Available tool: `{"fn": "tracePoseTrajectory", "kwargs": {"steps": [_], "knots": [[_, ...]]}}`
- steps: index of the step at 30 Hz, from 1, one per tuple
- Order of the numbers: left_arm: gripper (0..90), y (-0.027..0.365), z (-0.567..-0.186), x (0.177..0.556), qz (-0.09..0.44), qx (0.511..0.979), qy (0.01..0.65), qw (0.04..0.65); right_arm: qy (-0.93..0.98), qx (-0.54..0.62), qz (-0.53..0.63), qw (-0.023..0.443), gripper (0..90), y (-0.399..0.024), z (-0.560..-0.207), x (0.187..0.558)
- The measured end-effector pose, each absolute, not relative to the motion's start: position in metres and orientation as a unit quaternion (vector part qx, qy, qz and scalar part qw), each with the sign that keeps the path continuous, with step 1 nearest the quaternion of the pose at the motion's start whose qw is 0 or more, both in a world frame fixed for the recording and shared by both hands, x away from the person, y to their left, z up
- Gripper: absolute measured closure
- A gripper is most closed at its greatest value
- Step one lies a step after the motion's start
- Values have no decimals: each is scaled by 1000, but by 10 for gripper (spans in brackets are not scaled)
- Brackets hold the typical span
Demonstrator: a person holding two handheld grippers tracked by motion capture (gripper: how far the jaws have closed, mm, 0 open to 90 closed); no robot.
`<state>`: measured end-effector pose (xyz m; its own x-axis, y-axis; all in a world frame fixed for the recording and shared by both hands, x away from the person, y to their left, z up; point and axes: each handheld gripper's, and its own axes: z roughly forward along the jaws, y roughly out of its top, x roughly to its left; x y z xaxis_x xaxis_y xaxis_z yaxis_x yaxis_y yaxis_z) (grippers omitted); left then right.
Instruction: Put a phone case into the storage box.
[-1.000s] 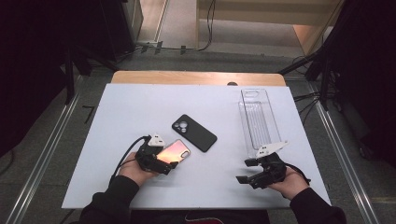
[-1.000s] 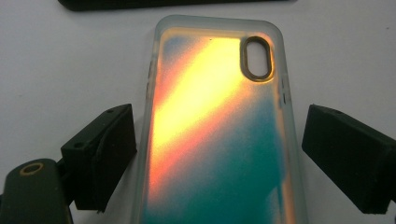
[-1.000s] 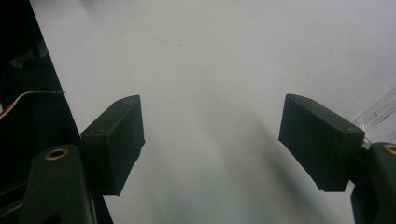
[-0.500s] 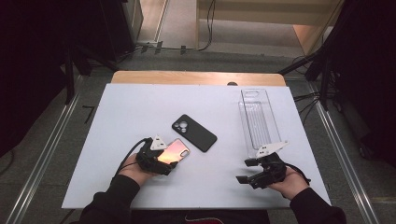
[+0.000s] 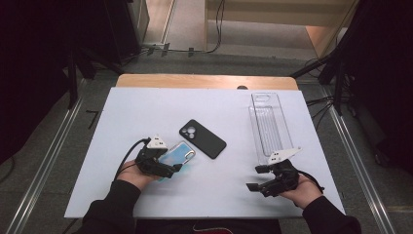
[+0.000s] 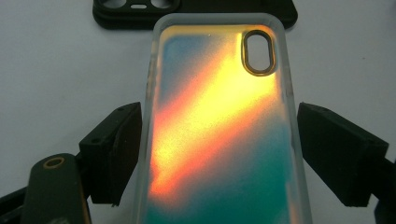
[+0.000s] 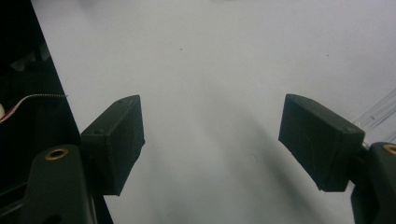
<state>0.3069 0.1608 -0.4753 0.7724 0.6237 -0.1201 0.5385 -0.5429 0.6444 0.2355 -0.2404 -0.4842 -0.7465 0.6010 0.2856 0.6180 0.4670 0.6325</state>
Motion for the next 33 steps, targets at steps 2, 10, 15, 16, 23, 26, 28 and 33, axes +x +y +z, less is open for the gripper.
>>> {"fn": "tracePoseTrajectory", "kwargs": {"steps": [2, 10, 15, 16, 23, 26, 28, 33], "knots": [[171, 161, -471, 306, 54, 875, 332, 348, -855, -355, -377, 10, 204, -240, -484, 235], [171, 154, -459, 294, 42, 872, 330, 360, -848, -361, -387, 13, 204, -240, -481, 236], [171, 149, -454, 290, 38, 867, 329, 372, -849, -362, -384, 20, 202, -236, -480, 235], [171, 148, -453, 289, 37, 865, 331, 375, -850, -363, -382, 20, 202, -235, -480, 235], [171, 142, -447, 286, 45, 848, 348, 397, -844, -365, -393, 3, 203, -226, -472, 235], [171, 138, -446, 286, 51, 843, 350, 405, -834, -375, -405, 8, 203, -223, -469, 236], [171, 134, -446, 285, 52, 841, 349, 410, -833, -370, -411, 10, 203, -220, -467, 236], [171, 121, -448, 281, 63, 839, 346, 415, -826, -376, -420, 8, 203, -214, -462, 240]]}}
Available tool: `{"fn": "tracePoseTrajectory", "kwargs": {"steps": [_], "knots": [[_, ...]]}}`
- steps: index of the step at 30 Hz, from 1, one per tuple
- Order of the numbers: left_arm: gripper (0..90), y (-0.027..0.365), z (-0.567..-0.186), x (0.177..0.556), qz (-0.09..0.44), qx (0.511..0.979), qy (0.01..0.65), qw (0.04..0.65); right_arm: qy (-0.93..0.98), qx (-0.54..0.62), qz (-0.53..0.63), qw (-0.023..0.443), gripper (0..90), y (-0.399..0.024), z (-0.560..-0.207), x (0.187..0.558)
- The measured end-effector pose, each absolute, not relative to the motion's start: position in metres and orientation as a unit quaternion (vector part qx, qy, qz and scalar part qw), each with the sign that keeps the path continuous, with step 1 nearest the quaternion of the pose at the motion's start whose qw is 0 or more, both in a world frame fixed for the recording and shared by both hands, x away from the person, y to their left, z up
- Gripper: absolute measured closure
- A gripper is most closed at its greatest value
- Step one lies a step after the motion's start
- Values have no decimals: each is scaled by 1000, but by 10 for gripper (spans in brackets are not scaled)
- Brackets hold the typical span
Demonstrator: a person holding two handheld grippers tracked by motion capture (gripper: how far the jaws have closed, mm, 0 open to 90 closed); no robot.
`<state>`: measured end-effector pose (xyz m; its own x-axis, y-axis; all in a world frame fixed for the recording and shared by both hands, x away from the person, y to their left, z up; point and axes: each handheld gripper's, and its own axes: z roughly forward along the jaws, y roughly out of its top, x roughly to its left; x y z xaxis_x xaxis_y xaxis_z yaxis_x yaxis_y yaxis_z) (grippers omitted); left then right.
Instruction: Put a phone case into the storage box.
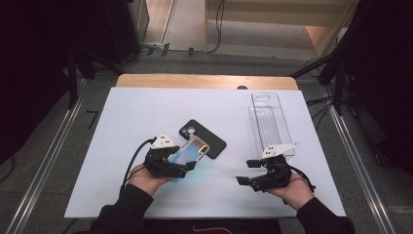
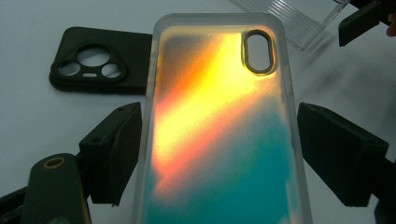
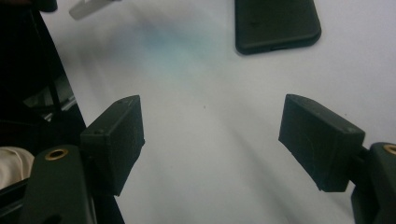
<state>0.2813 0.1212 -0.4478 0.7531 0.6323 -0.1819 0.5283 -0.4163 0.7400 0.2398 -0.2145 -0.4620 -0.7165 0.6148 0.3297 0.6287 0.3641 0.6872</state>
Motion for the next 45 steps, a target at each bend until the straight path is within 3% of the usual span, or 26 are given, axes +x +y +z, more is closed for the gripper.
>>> {"fn": "tracePoseTrajectory", "kwargs": {"steps": [6, 11, 20, 36, 45], "knots": [[171, 109, -449, 280, 77, 828, 350, 431, -817, -392, -423, 3, 196, -207, -458, 246], [171, 102, -450, 277, 119, 815, 349, 447, -811, -403, -424, 2, 196, -201, -454, 251], [170, 99, -457, 283, 127, 771, 370, 502, -799, -416, -434, 6, 198, -190, -443, 262], [170, 92, -464, 278, 177, 746, 361, 531, -766, -440, -469, 4, 198, -177, -423, 280], [170, 92, -468, 276, 176, 728, 364, 554, -757, -443, -480, 3, 198, -166, -412, 291]]}}
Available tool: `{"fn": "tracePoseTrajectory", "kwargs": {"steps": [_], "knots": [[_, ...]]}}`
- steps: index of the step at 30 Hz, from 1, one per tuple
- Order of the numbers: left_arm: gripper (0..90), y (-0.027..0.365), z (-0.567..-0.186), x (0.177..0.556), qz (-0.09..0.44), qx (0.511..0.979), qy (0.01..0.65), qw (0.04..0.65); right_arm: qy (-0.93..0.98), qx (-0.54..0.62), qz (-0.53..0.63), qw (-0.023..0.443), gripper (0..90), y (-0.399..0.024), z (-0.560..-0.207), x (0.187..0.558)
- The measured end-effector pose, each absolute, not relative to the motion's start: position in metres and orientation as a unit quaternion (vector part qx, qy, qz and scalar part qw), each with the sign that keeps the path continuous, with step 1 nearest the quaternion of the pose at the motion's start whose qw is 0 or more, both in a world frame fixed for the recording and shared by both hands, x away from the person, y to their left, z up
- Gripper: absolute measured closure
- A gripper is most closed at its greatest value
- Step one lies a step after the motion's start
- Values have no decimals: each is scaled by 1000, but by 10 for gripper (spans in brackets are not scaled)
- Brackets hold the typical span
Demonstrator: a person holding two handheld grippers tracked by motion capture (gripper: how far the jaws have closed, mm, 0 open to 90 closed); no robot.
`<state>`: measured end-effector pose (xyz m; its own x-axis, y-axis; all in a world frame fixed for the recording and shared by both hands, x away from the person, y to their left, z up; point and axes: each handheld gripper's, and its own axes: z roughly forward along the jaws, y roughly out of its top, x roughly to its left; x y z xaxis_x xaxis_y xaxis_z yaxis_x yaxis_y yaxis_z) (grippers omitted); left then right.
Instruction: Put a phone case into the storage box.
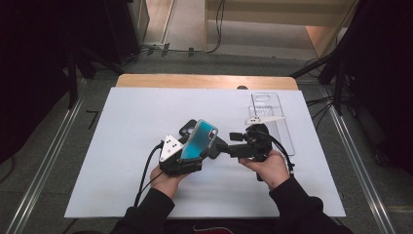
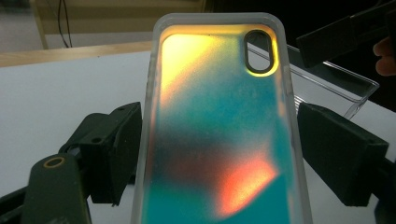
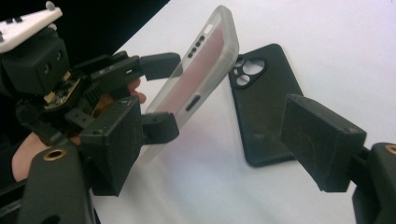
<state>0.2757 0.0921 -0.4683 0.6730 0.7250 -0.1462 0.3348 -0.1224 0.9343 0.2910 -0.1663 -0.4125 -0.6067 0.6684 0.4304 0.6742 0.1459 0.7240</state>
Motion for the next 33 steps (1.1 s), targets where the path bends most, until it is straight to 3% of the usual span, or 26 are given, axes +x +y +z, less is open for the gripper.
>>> {"fn": "tracePoseTrajectory", "kwargs": {"steps": [3, 25, 33], "knots": [[171, 92, -468, 274, 180, 726, 363, 556, -763, -438, -475, -19, 197, -162, -409, 293], [170, 87, -470, 268, 179, 723, 359, 563, -753, -457, -473, 23, 217, -132, -410, 324], [170, 88, -470, 269, 180, 719, 368, 561, -742, -473, -472, 51, 310, -130, -414, 332]]}}
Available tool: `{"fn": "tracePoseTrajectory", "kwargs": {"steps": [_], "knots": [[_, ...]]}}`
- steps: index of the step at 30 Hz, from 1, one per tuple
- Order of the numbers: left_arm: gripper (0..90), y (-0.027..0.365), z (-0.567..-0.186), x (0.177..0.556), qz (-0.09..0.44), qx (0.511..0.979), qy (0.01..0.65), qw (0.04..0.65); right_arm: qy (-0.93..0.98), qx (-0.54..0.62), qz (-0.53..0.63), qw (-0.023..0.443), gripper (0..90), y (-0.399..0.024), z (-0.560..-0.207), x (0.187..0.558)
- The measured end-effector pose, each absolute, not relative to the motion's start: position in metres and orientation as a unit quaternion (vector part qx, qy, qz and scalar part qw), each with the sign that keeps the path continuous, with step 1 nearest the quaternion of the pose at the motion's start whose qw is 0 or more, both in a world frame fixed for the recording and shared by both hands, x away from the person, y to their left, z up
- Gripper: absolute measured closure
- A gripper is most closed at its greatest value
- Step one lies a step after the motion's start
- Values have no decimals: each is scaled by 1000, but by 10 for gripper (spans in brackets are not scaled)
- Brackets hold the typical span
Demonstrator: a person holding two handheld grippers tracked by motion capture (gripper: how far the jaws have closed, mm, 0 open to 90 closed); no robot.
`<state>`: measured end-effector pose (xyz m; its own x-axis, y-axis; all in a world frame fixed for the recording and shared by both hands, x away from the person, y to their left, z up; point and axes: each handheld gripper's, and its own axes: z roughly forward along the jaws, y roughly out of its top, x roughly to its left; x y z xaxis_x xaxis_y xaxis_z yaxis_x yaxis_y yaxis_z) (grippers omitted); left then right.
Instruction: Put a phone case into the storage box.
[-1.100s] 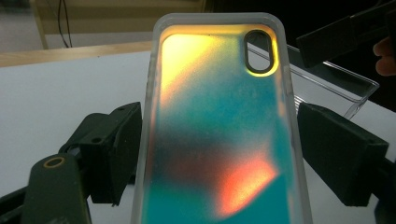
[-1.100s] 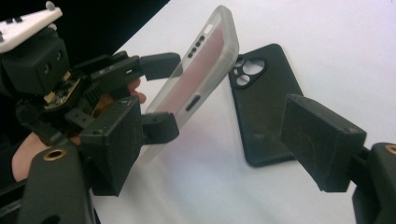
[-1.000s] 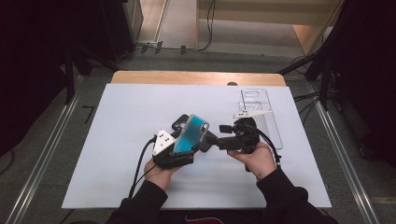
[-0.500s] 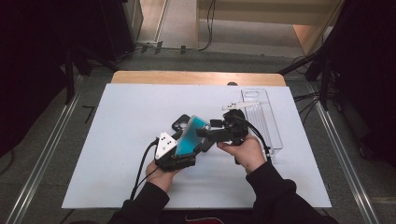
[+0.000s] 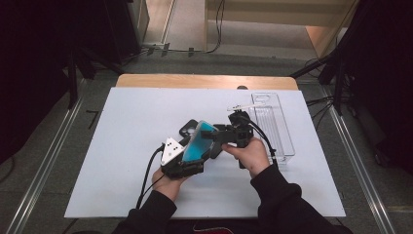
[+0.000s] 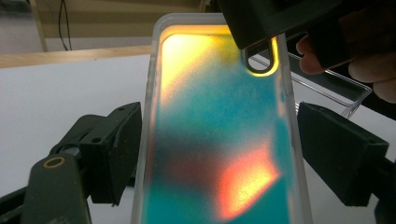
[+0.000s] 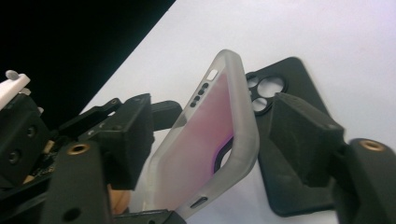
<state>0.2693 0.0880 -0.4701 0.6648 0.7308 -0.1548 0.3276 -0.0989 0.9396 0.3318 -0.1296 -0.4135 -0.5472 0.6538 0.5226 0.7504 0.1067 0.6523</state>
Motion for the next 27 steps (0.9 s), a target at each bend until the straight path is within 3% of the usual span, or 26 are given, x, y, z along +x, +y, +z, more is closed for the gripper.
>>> {"fn": "tracePoseTrajectory", "kwargs": {"steps": [3, 9, 12, 17, 27], "knots": [[170, 87, -470, 269, 182, 719, 367, 562, -744, -478, -464, 55, 377, -128, -414, 333], [170, 88, -470, 269, 187, 719, 370, 558, -722, -515, -450, 102, 595, -132, -415, 336], [170, 87, -470, 269, 189, 719, 369, 558, -721, -519, -447, 104, 729, -135, -415, 337], [170, 87, -471, 269, 188, 723, 368, 554, -706, -529, -449, 138, 764, -137, -415, 339], [165, 87, -467, 271, 166, 731, 364, 552, -704, -526, -454, 145, 769, -139, -410, 337]]}}
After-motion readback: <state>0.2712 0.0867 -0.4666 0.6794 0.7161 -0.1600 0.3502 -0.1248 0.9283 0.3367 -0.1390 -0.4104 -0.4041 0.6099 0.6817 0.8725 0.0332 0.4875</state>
